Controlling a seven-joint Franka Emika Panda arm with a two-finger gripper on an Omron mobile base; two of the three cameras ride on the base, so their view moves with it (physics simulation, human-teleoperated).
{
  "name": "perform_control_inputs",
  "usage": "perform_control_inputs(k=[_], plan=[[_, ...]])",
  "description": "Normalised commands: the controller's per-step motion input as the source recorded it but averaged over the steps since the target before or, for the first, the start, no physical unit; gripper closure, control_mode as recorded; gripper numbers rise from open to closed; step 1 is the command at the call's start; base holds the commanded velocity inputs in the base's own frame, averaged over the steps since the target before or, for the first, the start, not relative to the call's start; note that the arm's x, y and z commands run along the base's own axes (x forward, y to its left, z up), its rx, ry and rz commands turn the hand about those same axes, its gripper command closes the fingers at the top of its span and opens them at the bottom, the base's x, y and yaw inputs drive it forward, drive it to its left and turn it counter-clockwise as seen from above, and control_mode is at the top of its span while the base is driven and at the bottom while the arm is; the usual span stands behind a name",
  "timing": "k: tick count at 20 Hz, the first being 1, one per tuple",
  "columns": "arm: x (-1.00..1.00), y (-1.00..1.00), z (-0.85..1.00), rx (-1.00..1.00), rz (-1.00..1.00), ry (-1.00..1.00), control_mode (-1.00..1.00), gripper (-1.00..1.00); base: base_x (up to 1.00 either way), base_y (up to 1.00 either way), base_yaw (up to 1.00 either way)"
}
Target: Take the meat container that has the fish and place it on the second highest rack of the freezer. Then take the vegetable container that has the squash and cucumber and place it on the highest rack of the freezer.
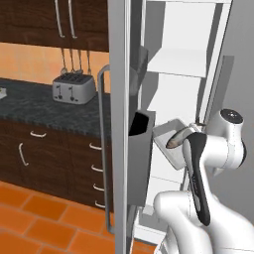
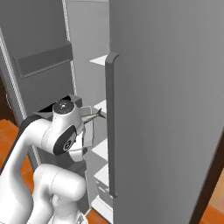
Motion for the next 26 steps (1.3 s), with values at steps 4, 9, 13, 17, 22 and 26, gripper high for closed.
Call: perform_control_inputs(k=[4, 9, 13, 17, 22, 26], plan=[[0.0, 0.0, 0.0, 0.0, 0.0, 0.0, 1.0, 1.0, 0.26, -0.16, 0.13], [0.0, 0.0, 0.0, 0.0, 0.0, 0.0, 1.0, 1.0, 0.19, -0.1, 0.17], [0.0, 0.0, 0.0, 0.0, 0.0, 0.0, 1.0, 1.0, 0.12, -0.04, 0.16], [0.0, -0.25, -0.05, 0.0, 0.0, -0.02, -1.0, 1.0, 0.0, -0.01, 0.02], [-0.01, -0.46, -0.01, 0.0, -0.09, -0.07, -1.0, 1.0, 0.0, 0.0, 0.0], [0.08, -0.06, 0.0, 0.0, -0.21, -0.02, -1.0, 1.0, 0.0, 0.0, 0.0]])
